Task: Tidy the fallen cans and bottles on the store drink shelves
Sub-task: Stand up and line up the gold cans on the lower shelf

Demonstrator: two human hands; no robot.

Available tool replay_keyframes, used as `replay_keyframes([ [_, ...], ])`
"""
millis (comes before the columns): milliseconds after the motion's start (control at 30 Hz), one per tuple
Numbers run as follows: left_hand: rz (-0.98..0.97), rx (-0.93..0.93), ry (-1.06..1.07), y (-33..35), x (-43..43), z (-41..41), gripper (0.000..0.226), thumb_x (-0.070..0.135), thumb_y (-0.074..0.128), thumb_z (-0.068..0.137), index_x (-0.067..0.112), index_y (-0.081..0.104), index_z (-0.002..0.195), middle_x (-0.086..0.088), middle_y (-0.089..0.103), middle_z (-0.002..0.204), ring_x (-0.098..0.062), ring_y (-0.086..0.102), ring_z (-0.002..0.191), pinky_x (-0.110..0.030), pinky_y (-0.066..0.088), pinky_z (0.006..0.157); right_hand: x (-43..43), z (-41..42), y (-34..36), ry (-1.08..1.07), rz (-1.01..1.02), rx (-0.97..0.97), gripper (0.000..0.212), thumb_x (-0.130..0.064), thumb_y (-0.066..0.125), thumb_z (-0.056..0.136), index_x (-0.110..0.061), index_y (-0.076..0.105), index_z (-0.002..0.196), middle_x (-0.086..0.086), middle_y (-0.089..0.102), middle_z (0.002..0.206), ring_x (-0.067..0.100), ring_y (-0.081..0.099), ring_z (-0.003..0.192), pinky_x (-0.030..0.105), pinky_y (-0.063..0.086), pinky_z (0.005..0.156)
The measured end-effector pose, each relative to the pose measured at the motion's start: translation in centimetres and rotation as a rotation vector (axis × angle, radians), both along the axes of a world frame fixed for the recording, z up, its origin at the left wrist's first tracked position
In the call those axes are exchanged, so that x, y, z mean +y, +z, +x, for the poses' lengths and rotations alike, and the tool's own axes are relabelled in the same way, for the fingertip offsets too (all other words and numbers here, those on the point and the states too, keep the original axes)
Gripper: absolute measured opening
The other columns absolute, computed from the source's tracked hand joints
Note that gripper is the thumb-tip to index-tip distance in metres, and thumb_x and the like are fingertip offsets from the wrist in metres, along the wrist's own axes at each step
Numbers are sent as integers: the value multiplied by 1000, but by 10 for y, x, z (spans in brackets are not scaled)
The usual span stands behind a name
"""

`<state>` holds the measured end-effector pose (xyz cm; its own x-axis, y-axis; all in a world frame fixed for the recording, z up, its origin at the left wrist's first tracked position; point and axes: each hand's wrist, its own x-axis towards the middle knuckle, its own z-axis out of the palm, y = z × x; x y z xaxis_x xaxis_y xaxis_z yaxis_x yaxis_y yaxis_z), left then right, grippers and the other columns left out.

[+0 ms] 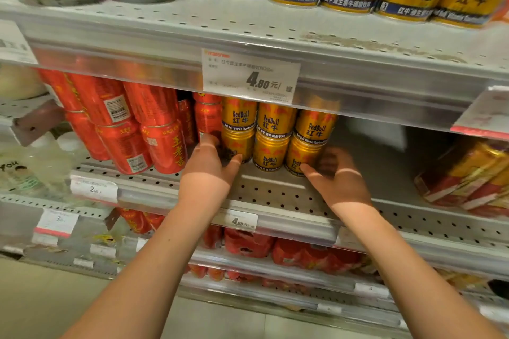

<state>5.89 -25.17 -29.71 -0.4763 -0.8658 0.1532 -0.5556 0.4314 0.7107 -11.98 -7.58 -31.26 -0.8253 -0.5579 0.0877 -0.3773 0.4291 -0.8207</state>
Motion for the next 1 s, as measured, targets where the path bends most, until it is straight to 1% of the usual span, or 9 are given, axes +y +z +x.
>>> replay_keyframes([
  [167,-91,5,-93,-7,12,3,18,39,69,92,24,60,89,9,60,82,-20,61,79,-35,47,70,4,1,0,-4,55,-30,51,-47,78,81,-27,52,120,-17,65,99,2,64,91,29,54,83],
  [333,-52,-127,-162,7,17,-1,14,43,62,96,31,61,89,13,62,83,-17,63,83,-32,45,71,8,13,15,-7,129,-30,41,-44,74,86,-33,51,118,-8,65,108,15,64,101,40,54,92],
  [400,-112,-130,-214,16,29,7,10,43,60,97,34,61,91,15,62,85,-12,62,82,-30,44,69,20,20,23,3,193,-5,32,-44,69,88,-41,51,115,-6,64,116,15,63,104,38,53,95],
  [467,-114,-75,-298,31,44,18,9,44,59,95,37,61,90,17,62,85,-6,60,80,-29,46,70,37,29,35,28,171,9,20,-45,67,88,-48,54,103,-14,64,115,5,63,102,34,53,96],
  [633,-169,130,-357,90,83,34,14,48,67,88,49,62,75,21,65,80,0,63,84,-14,45,73,79,50,95,121,49,162,29,-52,61,87,-77,50,95,-43,62,94,-20,56,92,4,43,76],
  [733,-283,273,-437,129,107,40,5,46,63,93,45,64,88,21,67,86,1,64,83,-13,46,73,103,62,134,173,-71,268,14,-53,60,85,-65,62,91,-28,65,96,-15,57,98,3,40,79],
  [867,-582,464,-463,177,136,35,5,40,59,96,45,61,93,25,64,89,4,61,83,-6,41,74,137,70,169,205,-267,563,11,-39,58,90,-47,66,91,-27,66,98,-5,64,98,4,43,82],
  [933,-690,521,-480,196,144,21,7,34,57,97,34,64,98,23,62,95,1,61,90,-11,42,81,156,64,183,167,-394,698,12,-32,58,92,-41,66,96,-24,66,99,0,65,98,6,43,83],
  [1000,-713,450,-468,212,150,-1,18,36,55,99,25,68,106,18,64,105,-3,60,102,-20,44,90,176,49,196,120,-464,772,13,-28,57,95,-32,66,102,-21,63,104,5,63,103,11,42,89],
])
